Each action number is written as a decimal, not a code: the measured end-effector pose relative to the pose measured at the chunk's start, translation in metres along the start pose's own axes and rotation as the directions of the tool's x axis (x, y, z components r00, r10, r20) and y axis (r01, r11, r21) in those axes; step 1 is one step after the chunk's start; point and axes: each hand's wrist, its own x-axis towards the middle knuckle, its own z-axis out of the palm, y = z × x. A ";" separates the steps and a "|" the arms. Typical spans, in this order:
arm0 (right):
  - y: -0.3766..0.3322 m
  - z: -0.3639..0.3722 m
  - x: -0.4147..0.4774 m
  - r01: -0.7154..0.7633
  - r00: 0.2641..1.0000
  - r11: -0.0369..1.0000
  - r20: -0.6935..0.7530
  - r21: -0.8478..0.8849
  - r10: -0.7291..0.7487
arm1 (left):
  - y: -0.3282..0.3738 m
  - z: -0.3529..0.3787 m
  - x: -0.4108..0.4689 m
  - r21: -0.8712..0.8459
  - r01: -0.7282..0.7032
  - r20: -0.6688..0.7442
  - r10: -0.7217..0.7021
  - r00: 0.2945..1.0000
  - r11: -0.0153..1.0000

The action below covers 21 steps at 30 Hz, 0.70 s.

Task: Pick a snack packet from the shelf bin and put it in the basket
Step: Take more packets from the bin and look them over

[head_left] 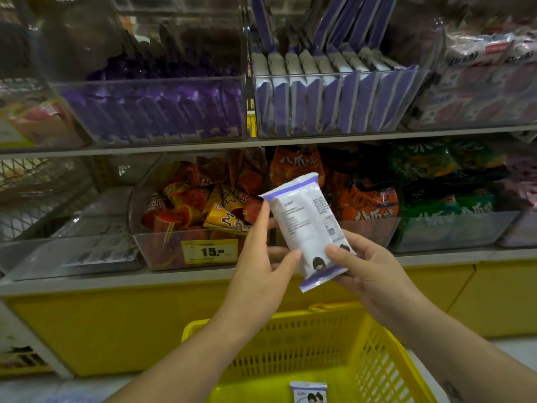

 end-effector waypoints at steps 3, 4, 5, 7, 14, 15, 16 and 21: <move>0.001 0.003 -0.005 0.069 0.997 0.963 -0.009 -0.259 -0.074 | -0.003 0.002 0.003 -0.071 0.130 0.064 -0.125 0.990 0.989; 0.001 0.005 -0.006 0.096 0.995 0.951 0.015 -0.293 -0.095 | -0.005 0.003 0.004 -0.090 0.153 0.094 -0.144 0.985 0.984; 0.001 0.007 -0.008 0.117 0.993 0.955 0.057 -0.273 -0.105 | -0.005 0.004 0.004 -0.103 0.166 0.125 -0.152 0.980 0.981; 0.000 0.010 -0.009 0.099 0.987 0.982 0.144 -0.158 -0.077 | -0.005 0.006 0.003 -0.106 0.181 0.179 -0.161 0.971 0.978; 0.000 0.015 -0.011 0.158 0.972 0.967 0.206 -0.198 -0.117 | -0.005 0.009 0.002 -0.087 0.204 0.239 -0.179 0.954 0.975; 0.001 0.015 -0.011 0.178 0.971 0.958 0.200 -0.223 -0.133 | -0.005 0.009 0.001 -0.079 0.193 0.230 -0.171 0.958 0.978; 0.001 0.016 -0.011 0.193 0.970 0.951 0.196 -0.242 -0.147 | -0.005 0.010 0.001 -0.078 0.179 0.212 -0.159 0.964 0.981; 0.004 0.017 -0.012 0.194 0.965 0.947 0.223 -0.254 -0.138 | -0.006 0.010 0.005 -0.165 0.213 0.111 -0.196 0.974 0.963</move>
